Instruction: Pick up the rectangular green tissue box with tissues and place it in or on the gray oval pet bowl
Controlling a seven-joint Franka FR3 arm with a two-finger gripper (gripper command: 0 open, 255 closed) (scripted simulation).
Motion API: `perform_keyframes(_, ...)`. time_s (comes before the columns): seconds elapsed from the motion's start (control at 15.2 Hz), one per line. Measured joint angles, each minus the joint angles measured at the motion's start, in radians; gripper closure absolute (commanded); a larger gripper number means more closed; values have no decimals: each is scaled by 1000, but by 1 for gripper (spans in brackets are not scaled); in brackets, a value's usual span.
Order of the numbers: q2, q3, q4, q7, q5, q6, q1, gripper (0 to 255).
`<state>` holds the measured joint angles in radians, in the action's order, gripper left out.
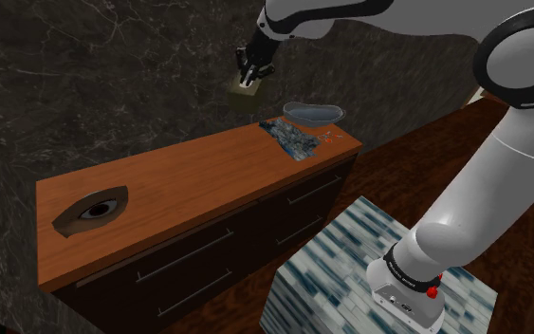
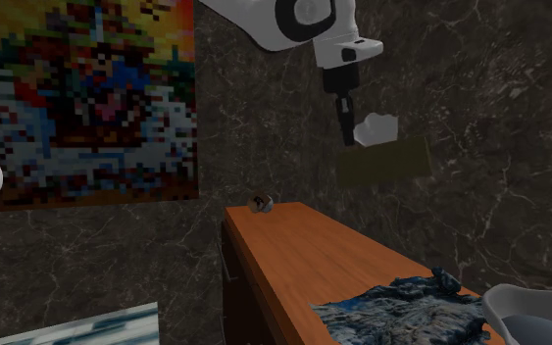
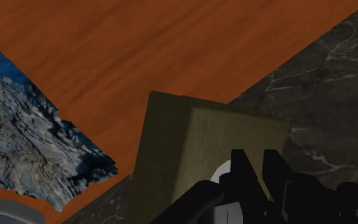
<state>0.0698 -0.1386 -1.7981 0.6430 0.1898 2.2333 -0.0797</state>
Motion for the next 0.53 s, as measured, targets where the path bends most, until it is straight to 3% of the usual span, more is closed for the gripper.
perform_keyframes(0.53,-28,82,5,-204,77,-74,-101,255)
